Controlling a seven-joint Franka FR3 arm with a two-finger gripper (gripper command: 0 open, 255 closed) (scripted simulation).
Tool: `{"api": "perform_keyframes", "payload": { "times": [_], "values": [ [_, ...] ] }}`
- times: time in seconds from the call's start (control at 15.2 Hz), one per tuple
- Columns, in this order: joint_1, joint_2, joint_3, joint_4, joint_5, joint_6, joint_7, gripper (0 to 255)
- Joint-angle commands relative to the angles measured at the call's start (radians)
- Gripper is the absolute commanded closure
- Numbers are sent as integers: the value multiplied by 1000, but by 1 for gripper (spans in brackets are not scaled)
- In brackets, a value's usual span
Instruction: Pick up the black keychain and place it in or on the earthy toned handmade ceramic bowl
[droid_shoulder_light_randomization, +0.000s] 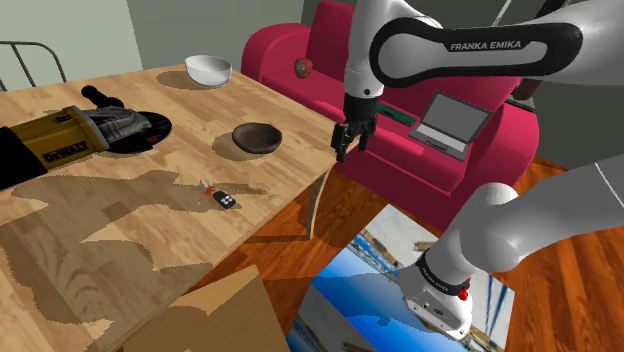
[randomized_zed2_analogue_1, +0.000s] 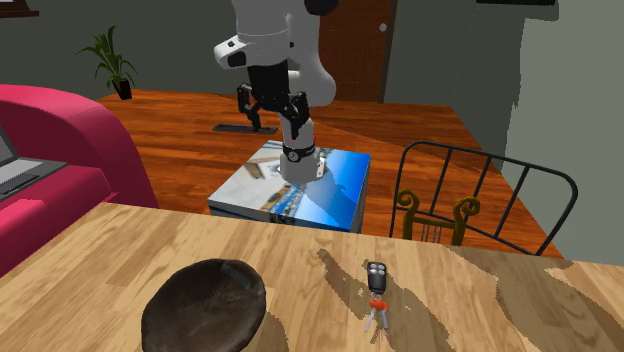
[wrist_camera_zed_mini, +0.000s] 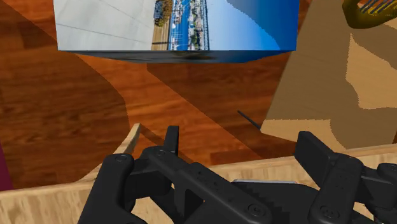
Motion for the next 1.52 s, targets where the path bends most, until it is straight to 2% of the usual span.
{"api": "perform_keyframes", "payload": {
  "times": [0.0, 0.33, 0.66, 1.06, 1.45],
  "values": [
    [13, 51, 28, 15, 16, 47, 38, 0],
    [36, 202, 90, 90, 31, 150, 126, 0],
    [57, 365, 143, 196, 15, 232, 218, 0],
    [92, 574, 186, 364, -40, 296, 333, 0],
    [149, 792, 200, 583, -116, 314, 439, 0]
  ]
}}
